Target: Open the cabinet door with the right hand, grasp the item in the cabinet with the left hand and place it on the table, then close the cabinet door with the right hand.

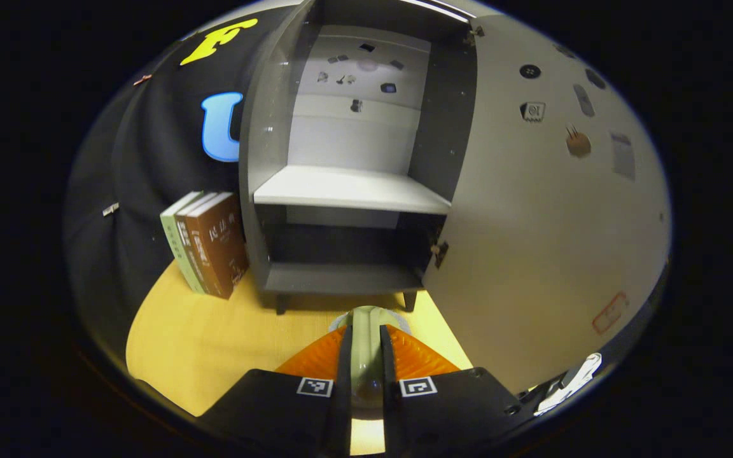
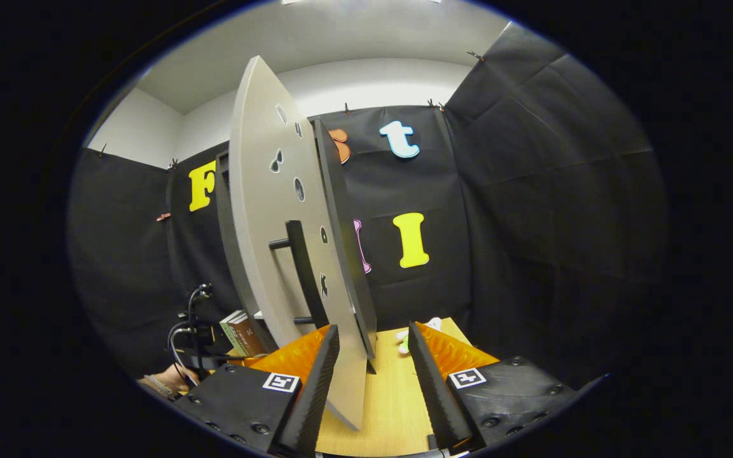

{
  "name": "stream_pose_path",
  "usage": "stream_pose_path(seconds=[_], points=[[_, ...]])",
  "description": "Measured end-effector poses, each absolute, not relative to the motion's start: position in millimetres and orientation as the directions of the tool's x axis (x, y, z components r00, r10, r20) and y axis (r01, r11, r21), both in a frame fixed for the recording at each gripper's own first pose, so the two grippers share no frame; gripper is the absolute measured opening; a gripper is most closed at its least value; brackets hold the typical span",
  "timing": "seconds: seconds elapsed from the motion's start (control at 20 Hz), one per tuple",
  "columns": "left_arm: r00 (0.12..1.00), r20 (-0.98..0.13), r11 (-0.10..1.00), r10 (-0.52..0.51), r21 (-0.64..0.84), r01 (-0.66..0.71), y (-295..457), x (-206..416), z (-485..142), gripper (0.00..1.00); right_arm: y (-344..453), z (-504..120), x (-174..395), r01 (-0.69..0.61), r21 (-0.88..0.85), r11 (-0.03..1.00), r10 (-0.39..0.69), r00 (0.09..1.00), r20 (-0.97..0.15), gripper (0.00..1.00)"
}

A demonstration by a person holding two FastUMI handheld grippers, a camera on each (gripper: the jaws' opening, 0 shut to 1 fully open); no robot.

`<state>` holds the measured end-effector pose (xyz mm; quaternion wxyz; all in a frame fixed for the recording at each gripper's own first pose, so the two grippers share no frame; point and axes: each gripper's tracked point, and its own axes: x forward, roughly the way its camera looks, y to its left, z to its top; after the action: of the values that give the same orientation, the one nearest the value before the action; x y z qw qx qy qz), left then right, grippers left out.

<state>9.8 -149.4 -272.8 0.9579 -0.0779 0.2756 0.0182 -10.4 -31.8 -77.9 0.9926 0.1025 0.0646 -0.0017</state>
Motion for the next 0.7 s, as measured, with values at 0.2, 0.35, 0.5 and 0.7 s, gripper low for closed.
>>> stream_pose_path(seconds=[0.2,0.35,0.5,0.7], points=[[0.836,-0.549,0.986,0.011,-0.134,-0.1,-162,-16,-331,0.24,-32,-87,-20,0.026,0.192,0.981,0.005,0.987,-0.158,0.7],[0.829,-0.555,0.983,0.073,-0.1,-0.154,-164,-23,-375,0.25,-32,-96,-22,0.006,0.199,0.98,0.031,0.983,-0.18,0.7],[0.824,-0.55,0.979,0.136,-0.054,-0.198,-165,-23,-413,0.24,-35,-107,-16,-0.007,0.221,0.975,0.055,0.976,-0.21,0.7],[0.815,-0.549,0.968,0.185,-0.042,-0.248,-165,-23,-451,0.24,-36,-113,-9,-0.03,0.265,0.964,0.091,0.971,-0.222,0.7]])
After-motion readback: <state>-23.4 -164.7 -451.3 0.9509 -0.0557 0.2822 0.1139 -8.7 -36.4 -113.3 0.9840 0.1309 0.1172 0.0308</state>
